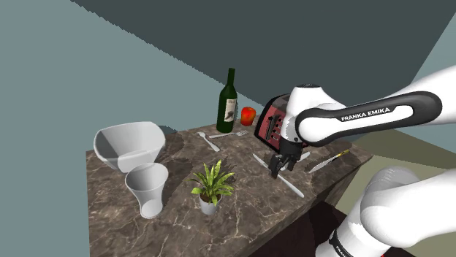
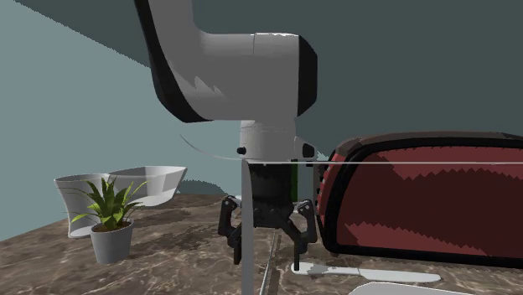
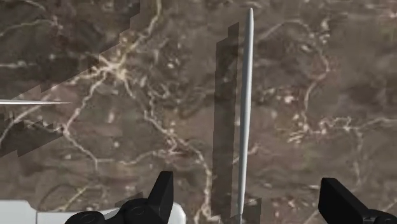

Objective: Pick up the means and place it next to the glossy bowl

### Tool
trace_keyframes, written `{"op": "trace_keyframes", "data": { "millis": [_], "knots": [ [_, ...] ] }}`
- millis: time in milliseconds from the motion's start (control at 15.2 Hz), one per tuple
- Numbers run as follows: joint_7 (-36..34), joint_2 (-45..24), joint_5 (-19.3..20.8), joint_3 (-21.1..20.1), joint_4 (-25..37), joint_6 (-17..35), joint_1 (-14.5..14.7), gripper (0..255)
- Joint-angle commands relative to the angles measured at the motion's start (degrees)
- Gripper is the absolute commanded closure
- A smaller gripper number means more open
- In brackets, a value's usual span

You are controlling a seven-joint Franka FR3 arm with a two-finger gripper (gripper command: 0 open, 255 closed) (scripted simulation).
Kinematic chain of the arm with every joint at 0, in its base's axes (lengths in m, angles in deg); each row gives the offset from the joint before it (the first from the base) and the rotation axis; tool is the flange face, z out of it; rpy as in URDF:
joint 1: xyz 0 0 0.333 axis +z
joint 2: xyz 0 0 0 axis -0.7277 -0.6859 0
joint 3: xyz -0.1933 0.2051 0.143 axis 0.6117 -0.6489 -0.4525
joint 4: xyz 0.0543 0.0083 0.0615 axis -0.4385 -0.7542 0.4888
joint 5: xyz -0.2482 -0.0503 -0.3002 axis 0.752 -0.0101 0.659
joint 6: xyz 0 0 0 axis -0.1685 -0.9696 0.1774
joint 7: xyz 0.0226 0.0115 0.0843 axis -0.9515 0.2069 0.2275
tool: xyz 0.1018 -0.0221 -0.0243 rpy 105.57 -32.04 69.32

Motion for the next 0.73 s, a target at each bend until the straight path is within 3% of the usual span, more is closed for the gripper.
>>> {"op": "trace_keyframes", "data": {
  "millis": [0, 396, 462, 660],
  "knots": [
    [-0.07, -0.39, -0.05, -0.05, -0.24, 0.67, 0.06, 0],
    [-0.07, -0.39, -0.05, -0.05, -0.23, 0.66, 0.06, 0],
    [-0.07, -0.39, -0.05, -0.05, -0.23, 0.66, 0.06, 255],
    [-0.07, -0.39, -0.05, -0.05, -0.23, 0.66, 0.06, 255]
  ]
}}
